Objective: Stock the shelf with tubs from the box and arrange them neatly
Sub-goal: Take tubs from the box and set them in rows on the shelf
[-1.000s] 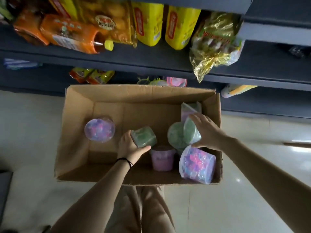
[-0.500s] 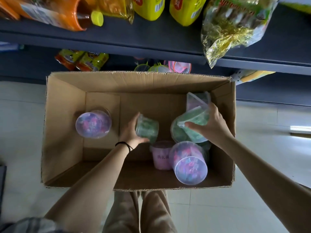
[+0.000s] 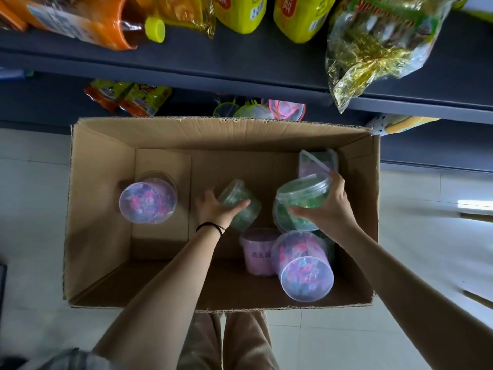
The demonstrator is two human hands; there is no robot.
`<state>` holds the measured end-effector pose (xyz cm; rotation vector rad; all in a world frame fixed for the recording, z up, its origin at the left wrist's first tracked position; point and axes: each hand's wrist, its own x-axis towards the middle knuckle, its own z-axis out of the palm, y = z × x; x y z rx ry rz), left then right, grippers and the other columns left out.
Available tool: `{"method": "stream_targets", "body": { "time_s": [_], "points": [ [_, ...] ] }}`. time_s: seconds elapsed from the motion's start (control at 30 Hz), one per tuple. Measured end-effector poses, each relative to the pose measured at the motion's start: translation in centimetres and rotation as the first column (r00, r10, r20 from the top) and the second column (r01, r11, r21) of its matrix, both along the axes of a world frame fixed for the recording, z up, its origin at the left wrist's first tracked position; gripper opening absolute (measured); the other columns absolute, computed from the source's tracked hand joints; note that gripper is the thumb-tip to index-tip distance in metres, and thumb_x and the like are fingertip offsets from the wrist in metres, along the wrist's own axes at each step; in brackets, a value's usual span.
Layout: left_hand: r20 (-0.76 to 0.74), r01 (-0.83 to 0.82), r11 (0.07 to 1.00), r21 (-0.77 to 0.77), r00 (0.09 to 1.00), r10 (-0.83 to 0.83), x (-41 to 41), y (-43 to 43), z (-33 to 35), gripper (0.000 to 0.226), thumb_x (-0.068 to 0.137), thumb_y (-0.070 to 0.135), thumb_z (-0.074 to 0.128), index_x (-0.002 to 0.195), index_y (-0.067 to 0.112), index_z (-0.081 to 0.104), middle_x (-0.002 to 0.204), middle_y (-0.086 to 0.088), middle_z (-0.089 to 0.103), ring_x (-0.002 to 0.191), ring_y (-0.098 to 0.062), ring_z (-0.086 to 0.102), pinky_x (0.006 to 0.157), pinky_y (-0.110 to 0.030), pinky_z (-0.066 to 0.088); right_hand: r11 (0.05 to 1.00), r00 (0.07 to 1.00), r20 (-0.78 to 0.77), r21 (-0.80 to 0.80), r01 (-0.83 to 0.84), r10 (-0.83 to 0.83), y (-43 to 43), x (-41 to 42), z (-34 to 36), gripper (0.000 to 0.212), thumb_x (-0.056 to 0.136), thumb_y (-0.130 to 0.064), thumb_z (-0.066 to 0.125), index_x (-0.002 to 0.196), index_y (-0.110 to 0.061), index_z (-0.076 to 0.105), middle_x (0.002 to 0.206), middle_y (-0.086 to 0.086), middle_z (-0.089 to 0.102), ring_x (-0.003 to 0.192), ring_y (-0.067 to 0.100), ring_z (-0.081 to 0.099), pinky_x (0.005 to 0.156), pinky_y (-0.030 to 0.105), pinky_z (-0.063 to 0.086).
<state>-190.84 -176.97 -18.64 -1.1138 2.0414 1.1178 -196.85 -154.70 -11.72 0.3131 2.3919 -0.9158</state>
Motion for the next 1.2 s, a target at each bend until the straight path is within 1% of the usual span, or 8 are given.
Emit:
{"method": "stream_targets", "body": {
  "time_s": [0.23,0.33,0.47,0.63,0.8,0.97,1.1,1.2],
  "points": [
    [0.158,-0.287,0.955,-0.073,0.942,0.295,1.2,2.0,-0.3,0.103,0.051,0.083,0.067,0.127,0.015,0.051,0.136,-0.013,0.048,0.125,-0.034,0.044,0.104,-0.041,0.036,0.997,0.996,-0.055,-0.007,0.073,-0.073,-0.5,0.9,0.1,0.109,0.059,-0.031,0.091,0.144,-0.013,0.024,0.139,0.003,0.038,0.129,0.018,0.039,0.096,0.022,0.036],
    [0.106,-0.383,0.92,0.086,0.921,0.374,1.0,1.7,-1.5,0.09,0.067,0.06,0.075,0.136,0.01,0.045,0.134,-0.008,0.054,0.124,-0.029,0.05,0.101,-0.032,0.037,0.995,0.992,-0.08,-0.002,0.098,-0.098,-1.2,1.3,0.4,0.106,0.057,-0.032,0.091,0.141,-0.013,0.028,0.133,0.002,0.042,0.124,0.017,0.043,0.096,0.025,0.04],
    [0.08,-0.524,0.809,0.266,0.848,0.523,1.2,1.8,-1.0,0.088,0.069,0.04,0.083,0.14,0.014,0.038,0.125,-0.003,0.049,0.113,-0.026,0.051,0.102,-0.043,0.044,0.988,0.984,-0.108,-0.065,0.137,-0.144,-2.6,2.0,1.4,0.099,0.054,-0.035,0.092,0.132,-0.017,0.034,0.119,-0.008,0.042,0.114,0.011,0.045,0.088,0.024,0.041],
    [-0.213,-0.332,0.911,0.244,0.898,0.384,2.0,0.7,2.5,0.095,0.04,0.047,0.088,0.121,0.024,0.045,0.121,-0.002,0.054,0.112,-0.019,0.054,0.097,-0.033,0.046,0.975,0.975,-0.122,-0.144,0.167,-0.185,-4.3,2.5,3.4,0.096,0.053,-0.037,0.092,0.129,-0.021,0.035,0.124,-0.004,0.049,0.116,0.016,0.051,0.095,0.034,0.049],
    [-0.492,-0.113,0.937,0.329,0.827,0.273,1.2,-3.1,12.1,0.098,0.051,0.017,0.094,0.126,0.028,0.033,0.115,0.022,0.042,0.101,0.01,0.048,0.077,0.0,0.039,0.926,0.959,-0.16,-0.337,0.169,-0.234,-6.1,2.1,10.3,0.099,0.043,-0.052,0.089,0.122,-0.033,0.033,0.127,-0.002,0.05,0.119,0.015,0.053,0.098,0.043,0.05],
    [-0.707,0.002,0.947,0.321,0.667,0.238,1.1,-7.5,25.7,0.109,0.043,0.036,0.094,0.133,0.033,0.033,0.129,0.012,0.044,0.117,0.007,0.049,0.098,-0.02,0.046,0.837,0.939,-0.22,-0.536,0.109,-0.264,-8.4,2.0,21.4,0.101,0.047,-0.05,0.088,0.13,-0.024,0.036,0.121,-0.003,0.054,0.113,0.011,0.059,0.093,0.045,0.053],
    [-0.817,-0.027,0.954,0.298,0.51,0.27,1.5,-9.9,35.6,0.1,0.048,0.035,0.092,0.131,0.043,0.038,0.13,0.016,0.049,0.121,-0.004,0.052,0.101,-0.036,0.047,0.763,0.921,-0.285,-0.647,0.02,-0.266,-11.2,2.5,30.0,0.09,0.049,-0.045,0.093,0.123,-0.037,0.041,0.118,-0.01,0.057,0.107,0.004,0.061,0.091,0.043,0.055],
    [-0.873,-0.051,0.953,0.3,0.389,0.295,2.1,-11.9,42.1,0.096,0.046,0.034,0.089,0.128,0.043,0.039,0.133,0.012,0.047,0.122,-0.004,0.051,0.103,-0.033,0.045,0.71,0.901,-0.336,-0.702,-0.047,-0.273,-14.0,2.4,36.3,0.099,0.043,-0.059,0.09,0.126,-0.038,0.041,0.124,-0.006,0.057,0.113,0.013,0.06,0.092,0.048,0.053]
  ]
}}
